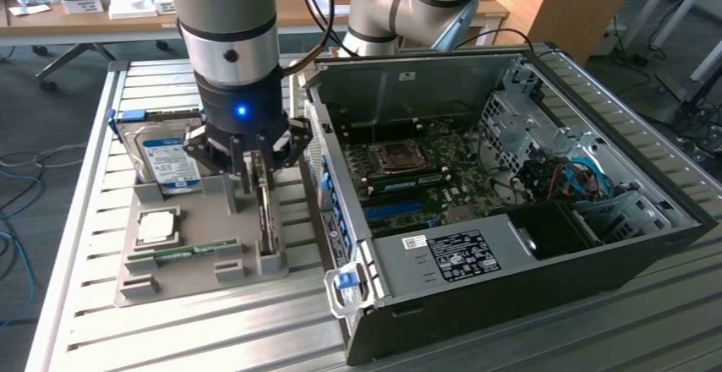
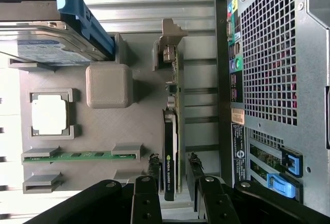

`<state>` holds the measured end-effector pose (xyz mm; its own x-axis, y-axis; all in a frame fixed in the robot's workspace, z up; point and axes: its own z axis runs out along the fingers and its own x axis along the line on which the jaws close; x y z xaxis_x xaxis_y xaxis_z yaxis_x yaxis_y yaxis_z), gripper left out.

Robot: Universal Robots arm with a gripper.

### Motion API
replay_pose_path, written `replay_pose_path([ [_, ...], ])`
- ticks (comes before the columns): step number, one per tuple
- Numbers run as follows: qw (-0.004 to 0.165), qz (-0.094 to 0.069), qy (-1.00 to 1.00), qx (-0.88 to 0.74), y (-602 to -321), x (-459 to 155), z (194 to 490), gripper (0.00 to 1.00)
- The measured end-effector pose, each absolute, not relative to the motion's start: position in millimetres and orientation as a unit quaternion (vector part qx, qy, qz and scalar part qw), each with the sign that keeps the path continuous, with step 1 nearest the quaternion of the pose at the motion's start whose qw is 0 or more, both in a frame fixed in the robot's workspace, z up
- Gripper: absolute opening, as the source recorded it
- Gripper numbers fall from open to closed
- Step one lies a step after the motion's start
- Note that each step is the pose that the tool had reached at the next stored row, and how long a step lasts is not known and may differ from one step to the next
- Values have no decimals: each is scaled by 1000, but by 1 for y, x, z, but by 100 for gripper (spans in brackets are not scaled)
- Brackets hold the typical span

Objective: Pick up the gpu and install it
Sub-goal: 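Pick up the gpu and move the gpu toward the slot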

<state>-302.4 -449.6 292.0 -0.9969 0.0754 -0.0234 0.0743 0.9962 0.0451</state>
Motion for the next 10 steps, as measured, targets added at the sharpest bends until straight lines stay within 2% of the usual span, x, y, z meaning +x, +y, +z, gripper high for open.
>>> replay_pose_path([
  [10,12,22,999,37,-450,-302,288,36],
])
